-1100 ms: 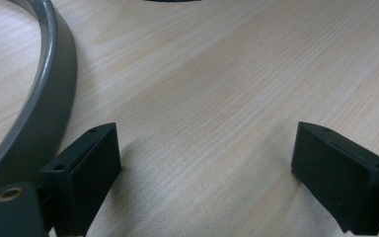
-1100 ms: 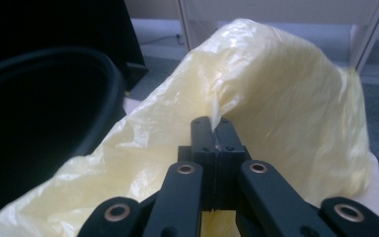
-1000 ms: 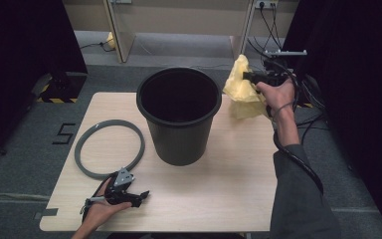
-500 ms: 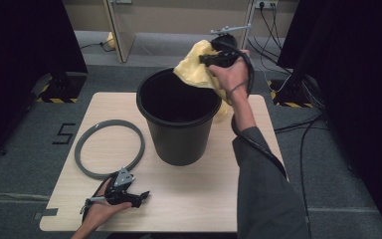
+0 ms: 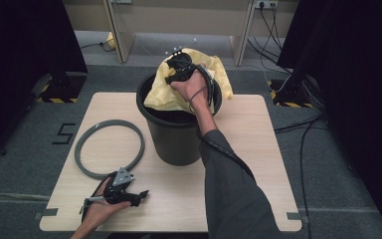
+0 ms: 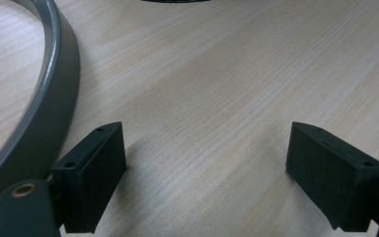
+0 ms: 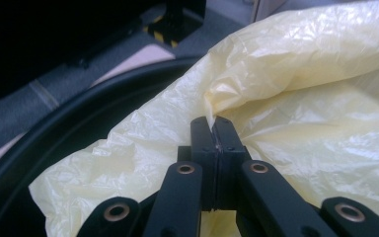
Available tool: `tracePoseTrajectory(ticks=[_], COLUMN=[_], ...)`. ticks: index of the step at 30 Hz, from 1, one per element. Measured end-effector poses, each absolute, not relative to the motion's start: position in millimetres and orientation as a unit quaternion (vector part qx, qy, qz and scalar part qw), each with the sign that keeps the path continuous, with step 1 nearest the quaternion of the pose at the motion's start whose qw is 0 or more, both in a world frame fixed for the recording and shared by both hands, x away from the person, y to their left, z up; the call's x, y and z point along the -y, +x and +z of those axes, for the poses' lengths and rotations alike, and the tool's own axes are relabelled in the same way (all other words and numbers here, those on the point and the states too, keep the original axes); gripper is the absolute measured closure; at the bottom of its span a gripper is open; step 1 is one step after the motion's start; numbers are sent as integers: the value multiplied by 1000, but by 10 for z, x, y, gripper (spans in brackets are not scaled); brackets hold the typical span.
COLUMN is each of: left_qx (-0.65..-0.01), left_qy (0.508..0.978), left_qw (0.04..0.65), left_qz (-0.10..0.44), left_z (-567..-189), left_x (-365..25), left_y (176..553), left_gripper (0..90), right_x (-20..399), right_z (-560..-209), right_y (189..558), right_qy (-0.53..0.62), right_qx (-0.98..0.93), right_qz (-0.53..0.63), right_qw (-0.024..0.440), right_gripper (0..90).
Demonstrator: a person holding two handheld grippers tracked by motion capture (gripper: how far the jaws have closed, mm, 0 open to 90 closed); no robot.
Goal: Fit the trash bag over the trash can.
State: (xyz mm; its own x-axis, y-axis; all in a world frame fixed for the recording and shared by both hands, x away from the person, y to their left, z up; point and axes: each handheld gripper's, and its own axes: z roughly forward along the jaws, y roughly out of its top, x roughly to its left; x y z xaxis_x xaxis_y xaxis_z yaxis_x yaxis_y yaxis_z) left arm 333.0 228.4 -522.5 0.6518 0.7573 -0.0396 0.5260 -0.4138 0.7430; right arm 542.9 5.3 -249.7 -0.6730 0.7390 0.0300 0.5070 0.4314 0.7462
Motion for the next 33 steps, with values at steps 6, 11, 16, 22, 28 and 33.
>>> tracePoseTrajectory(ticks=[6,11,16,22,28,33], left_qx=[-389,-393,-399,-404,-406,-406], left_qy=[827,825,823,821,820,818], left_qw=[376,377,376,377,378,381], left_qz=[155,151,147,146,143,143], left_z=[-5225,-5218,-5208,-5207,-5203,-5190], left_x=[-2283,-2293,-2316,-2322,-2316,-2324], left_y=[3329,3333,3342,3349,3360,3355], left_gripper=[147,148,152,152,152,154], right_x=[-103,-76,40,340,344,111], right_z=[-2616,-2644,-2572,-2294,-2464,-2531], right_y=[5439,5393,5358,5343,5378,5381], right_qy=[368,362,372,384,384,375], right_qx=[-849,-858,-841,-811,-828,-850], right_qz=[357,348,381,424,395,351], right_qw=[126,109,92,120,109,121], right_gripper=[851,770,579,535,558,573])
